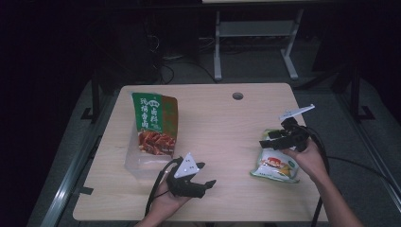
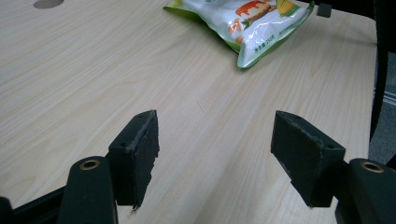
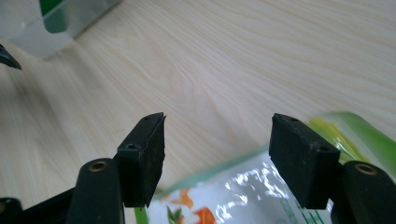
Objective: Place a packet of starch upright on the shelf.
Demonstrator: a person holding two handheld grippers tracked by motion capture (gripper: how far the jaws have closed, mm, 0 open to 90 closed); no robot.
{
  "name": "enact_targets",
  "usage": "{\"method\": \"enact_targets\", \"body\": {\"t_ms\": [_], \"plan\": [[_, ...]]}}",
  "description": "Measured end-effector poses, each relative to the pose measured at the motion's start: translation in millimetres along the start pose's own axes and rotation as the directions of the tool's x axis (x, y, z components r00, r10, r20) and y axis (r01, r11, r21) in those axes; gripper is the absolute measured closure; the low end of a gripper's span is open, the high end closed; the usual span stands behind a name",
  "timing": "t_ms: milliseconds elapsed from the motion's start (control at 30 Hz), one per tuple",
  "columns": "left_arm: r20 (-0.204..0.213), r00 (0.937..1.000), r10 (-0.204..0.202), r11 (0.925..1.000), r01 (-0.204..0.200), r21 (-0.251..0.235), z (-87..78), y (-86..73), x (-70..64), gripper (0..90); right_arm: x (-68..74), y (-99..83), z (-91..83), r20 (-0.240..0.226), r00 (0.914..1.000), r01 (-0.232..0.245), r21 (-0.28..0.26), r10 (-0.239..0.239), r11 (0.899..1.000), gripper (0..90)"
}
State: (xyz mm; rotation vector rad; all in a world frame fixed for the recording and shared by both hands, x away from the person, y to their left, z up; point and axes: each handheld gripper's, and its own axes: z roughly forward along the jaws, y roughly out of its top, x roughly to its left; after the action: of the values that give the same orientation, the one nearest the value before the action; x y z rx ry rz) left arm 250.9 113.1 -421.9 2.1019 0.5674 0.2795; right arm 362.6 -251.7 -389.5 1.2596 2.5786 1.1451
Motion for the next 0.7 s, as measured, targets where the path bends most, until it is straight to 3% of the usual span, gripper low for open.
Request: {"method": "enact_targets", "body": {"t_ms": [300, 700], "plan": [[-0.006, 1.0, -0.007, 1.0, 0.007, -0.002, -0.2, -0.1, 1.5, 31.1, -12.6, -23.3, -12.6, 0.041, 0.9984, -0.039, 0.013, 0.038, 0.999, 34.5], [-0.012, 0.9999, -0.004, 1.0, 0.003, -0.005, -1.0, -0.2, -0.5, 31.0, -27.9, -60.5, -35.7, 0.117, 0.9883, -0.1, 0.019, 0.097, 0.995, 34.5]]}}
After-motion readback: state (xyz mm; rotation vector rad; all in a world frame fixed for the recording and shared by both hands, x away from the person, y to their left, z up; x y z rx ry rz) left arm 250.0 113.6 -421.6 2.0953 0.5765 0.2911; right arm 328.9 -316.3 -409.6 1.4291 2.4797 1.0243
